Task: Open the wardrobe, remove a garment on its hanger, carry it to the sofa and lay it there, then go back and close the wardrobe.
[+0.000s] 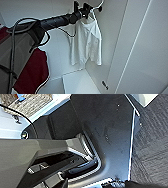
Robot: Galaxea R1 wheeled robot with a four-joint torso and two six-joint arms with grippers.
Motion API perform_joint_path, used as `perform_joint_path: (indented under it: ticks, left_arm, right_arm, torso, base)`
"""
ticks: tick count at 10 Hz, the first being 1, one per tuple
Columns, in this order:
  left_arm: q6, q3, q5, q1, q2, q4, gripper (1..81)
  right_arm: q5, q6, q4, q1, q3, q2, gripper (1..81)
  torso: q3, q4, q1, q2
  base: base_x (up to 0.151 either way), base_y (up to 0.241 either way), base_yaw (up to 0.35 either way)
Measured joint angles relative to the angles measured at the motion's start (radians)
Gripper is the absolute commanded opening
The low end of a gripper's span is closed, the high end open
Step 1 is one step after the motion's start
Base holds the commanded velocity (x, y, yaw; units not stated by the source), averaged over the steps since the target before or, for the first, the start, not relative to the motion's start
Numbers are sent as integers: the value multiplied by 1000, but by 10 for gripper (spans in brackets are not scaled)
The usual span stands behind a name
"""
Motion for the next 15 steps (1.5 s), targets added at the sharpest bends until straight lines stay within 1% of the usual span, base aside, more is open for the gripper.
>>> perform_joint_path:
  ticks: [1, 2, 3, 4, 5, 7, 8, 9, 11, 14, 15]
  left_arm:
    - [0, 28, -7, -6, -13, 0, 10]
    - [0, 70, -23, -12, -31, 0, 10]
    - [0, 116, -37, -18, -51, 4, 10]
    - [0, 153, -37, -22, -67, 14, 10]
    - [0, 179, -34, -21, -81, 30, 10]
    - [3, 204, -22, 7, -99, 75, 10]
    - [3, 204, -5, 26, -97, 89, 10]
    - [3, 203, 11, 41, -95, 104, 10]
    - [3, 217, 31, 58, -71, 131, 10]
    - [3, 338, 38, 89, -59, 159, 10]
    - [3, 377, 39, 102, -59, 173, 10]
  right_arm:
    - [0, 0, 0, -1, 0, 0, 811]
    - [-2, 0, 0, -1, 0, -1, 811]
    - [0, 0, 0, 0, 0, -2, 811]
    - [0, 0, -1, 0, 0, -3, 811]
    - [0, 0, -1, 0, 0, -2, 811]
    - [0, -1, -1, 0, 0, -6, 811]
    - [1, -2, -1, 0, 0, -6, 811]
    - [1, -3, -1, 0, 0, -7, 811]
    - [1, -3, -1, 0, 0, -8, 811]
    - [1, -3, -1, 0, 2, -8, 811]
    - [1, -3, -1, 0, 2, -8, 811]
  torso:
    - [0, 13, 0, 0]
    - [0, 38, 0, 0]
    - [0, 72, 0, 0]
    - [0, 105, 0, 0]
    - [0, 131, 0, 0]
    - [0, 196, 0, 0]
    - [0, 221, 0, 0]
    - [0, 232, 0, 0]
    - [0, 233, 0, 0]
    - [0, 233, 0, 0]
    - [0, 235, 0, 0]
  base:
    - [0, 0, 0]
    - [0, 0, 0]
    - [0, 0, 0]
    - [0, 0, 0]
    - [0, 0, 0]
    - [0, 0, 0]
    - [0, 0, 0]
    - [0, 0, 0]
    - [0, 0, 0]
    - [0, 0, 0]
    - [0, 0, 0]
